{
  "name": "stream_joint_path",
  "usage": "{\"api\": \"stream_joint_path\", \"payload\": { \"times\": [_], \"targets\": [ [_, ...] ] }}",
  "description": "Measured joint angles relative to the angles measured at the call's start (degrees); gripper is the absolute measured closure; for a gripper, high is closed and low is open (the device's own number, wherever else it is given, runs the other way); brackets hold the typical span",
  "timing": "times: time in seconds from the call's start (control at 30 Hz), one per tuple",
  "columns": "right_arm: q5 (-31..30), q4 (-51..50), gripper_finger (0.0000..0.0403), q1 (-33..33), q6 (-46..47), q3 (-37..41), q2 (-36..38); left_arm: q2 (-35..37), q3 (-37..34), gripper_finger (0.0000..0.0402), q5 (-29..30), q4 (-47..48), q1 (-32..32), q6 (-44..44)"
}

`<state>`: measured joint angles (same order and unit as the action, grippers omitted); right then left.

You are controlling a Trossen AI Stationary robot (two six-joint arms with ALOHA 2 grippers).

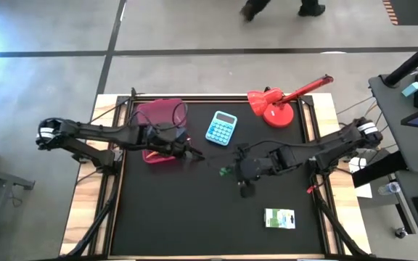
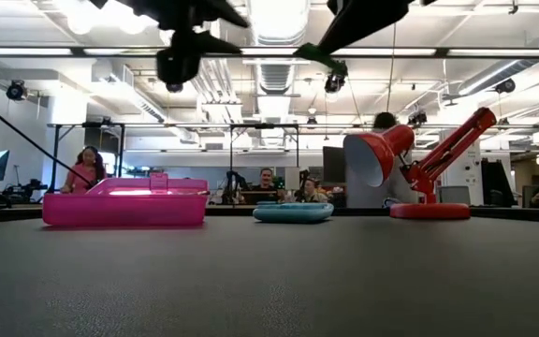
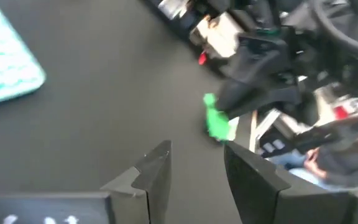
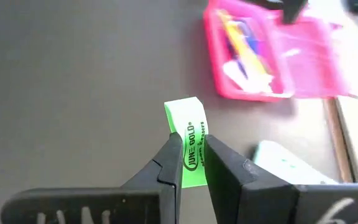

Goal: Pack school essentials
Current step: Put the green eraser into the pink supply box

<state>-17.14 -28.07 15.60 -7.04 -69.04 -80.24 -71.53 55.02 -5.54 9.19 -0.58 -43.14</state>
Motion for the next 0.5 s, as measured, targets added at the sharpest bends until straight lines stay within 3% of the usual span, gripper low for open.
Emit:
{"api": "stream_joint_path", "payload": {
  "times": [0.3, 0.5],
  "targets": [
    [-8.1, 0.4, 0.0358, -2.7, 0.2, 0.0, 1.0, -5.2, -0.1, 0.0272, 1.9, -10.6, -0.2, -4.7],
    [-8.6, 2.4, 0.0358, -4.2, -1.2, 0.0, 1.0, -7.6, -0.2, 0.0272, 5.5, -16.6, -0.5, -7.7]
  ]
}}
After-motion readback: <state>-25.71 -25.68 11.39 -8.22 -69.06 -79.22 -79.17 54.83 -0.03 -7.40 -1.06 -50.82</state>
